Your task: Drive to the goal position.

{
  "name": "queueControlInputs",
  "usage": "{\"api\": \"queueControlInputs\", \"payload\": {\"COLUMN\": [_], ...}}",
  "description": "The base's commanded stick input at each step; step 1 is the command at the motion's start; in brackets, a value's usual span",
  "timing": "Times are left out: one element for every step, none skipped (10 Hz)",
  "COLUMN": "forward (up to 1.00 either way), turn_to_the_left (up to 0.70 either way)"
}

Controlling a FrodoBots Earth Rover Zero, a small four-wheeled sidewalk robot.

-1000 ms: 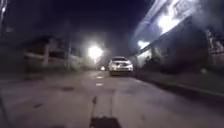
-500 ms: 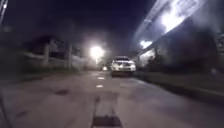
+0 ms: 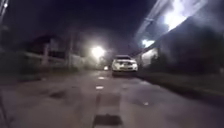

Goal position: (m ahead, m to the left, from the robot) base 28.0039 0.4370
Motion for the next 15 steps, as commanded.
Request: {"api": "queueControlInputs", "payload": {"forward": [0.7,0.7,0.7,0.7,0.7,0.7,0.7,0.7,0.7,0.7,0.7,0.7,0.7,0.7,0.7], "turn_to_the_left": [0.0,0.0,0.0,0.0,0.0,0.0,0.0,0.0,0.0,0.04,0.21,0.35,0.2,0.0,0.0]}}
